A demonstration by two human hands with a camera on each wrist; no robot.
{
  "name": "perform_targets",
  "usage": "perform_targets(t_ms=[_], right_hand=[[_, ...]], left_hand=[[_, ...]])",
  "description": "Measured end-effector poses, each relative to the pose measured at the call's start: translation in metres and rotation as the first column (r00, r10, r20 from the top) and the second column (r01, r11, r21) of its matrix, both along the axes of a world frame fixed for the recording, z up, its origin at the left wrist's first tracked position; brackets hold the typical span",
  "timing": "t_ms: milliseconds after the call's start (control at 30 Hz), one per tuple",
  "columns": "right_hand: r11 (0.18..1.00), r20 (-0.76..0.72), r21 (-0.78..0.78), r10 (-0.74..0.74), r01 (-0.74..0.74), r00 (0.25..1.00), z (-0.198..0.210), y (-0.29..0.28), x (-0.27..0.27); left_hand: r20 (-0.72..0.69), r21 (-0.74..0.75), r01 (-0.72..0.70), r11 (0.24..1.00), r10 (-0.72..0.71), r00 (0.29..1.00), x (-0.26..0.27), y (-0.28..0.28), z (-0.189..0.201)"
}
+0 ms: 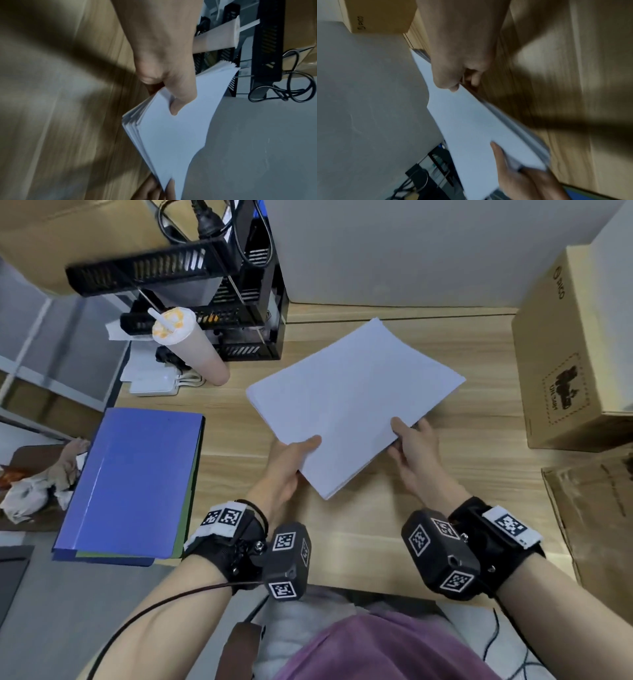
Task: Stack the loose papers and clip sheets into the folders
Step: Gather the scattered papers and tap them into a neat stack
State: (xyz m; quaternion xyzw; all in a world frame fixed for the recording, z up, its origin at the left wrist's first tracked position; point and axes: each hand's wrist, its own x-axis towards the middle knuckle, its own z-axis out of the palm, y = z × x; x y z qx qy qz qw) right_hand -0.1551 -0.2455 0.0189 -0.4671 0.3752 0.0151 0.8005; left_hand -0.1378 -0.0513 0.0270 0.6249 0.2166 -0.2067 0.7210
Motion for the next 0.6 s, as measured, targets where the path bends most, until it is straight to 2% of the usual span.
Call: perform_targets(t_ms=[167,300,433,500,600], right_hand=[[0.999,-0.059,0.043,0.000,0.002,0.998,-0.007,-0.046,-0.011],[0.987,-0.146,-0.083,0.128,-0.141,0.981,-0.015,-0.059,-0.014],[0.882,-0.225,-0.125,0.420,-0.454,0.879,-0.018,-0.031,-0.016],[0.863,-0.245,-0.176,0.427,-0.473,0.870,-0.019,-0.013,-0.014],[0.818,-0.263,-0.276,0.441,-0.505,0.858,-0.019,0.007,-0.008]], left_hand=[[0.016,0.081,0.173,0.982,-0.174,0.985,0.007,0.045,0.002],[-0.043,0.147,0.283,0.948,-0.280,0.959,0.013,0.088,-0.002],[-0.096,0.164,0.374,0.913,-0.363,0.927,0.022,0.112,-0.008],[-0.108,0.181,0.403,0.897,-0.389,0.915,0.028,0.118,-0.013],[-0.099,0.239,0.342,0.909,-0.328,0.940,0.039,0.121,-0.020]])
